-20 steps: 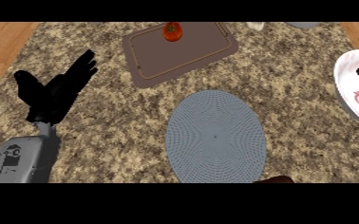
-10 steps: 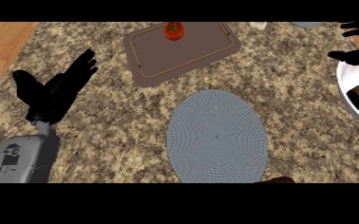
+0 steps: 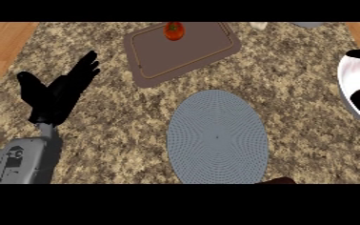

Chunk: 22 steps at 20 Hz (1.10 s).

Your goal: Pick the cupcake from the placemat and place it in the bowl

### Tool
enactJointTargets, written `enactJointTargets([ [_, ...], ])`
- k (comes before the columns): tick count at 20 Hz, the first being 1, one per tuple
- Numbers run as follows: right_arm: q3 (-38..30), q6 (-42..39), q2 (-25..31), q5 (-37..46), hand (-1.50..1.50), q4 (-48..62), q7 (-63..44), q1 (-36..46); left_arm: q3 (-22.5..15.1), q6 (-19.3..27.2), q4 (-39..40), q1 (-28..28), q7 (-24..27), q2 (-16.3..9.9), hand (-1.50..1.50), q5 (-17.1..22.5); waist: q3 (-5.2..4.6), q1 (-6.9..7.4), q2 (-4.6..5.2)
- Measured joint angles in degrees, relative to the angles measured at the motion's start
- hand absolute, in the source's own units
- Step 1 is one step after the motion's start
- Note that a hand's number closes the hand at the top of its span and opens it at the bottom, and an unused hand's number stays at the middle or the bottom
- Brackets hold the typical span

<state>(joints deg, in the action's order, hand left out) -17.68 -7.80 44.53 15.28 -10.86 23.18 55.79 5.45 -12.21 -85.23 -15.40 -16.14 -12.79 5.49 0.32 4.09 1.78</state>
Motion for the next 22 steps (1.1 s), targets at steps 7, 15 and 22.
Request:
enactJointTargets([
  [7, -3.9, 0.1, 7.2, -2.6, -1.50, 1.8, 3.8, -2.9, 1.1, -0.3, -0.2, -0.1, -0.3, -0.8, 0.00, 0.7, 0.04, -0.84, -0.17],
  [15, -6.0, -13.8, 18.1, -4.3, -1.50, 1.3, 17.4, -10.4, 1.8, 0.4, -0.9, 0.8, -1.1, -1.0, 0.00, 0.6, 0.07, -2.45, -0.74],
  [22, -8.6, -22.0, 23.5, -7.8, -1.50, 0.4, 20.6, -17.5, 3.2, 0.2, -0.7, 2.9, -0.2, -1.6, 0.00, 1.0, 0.07, -4.52, -1.49],
])
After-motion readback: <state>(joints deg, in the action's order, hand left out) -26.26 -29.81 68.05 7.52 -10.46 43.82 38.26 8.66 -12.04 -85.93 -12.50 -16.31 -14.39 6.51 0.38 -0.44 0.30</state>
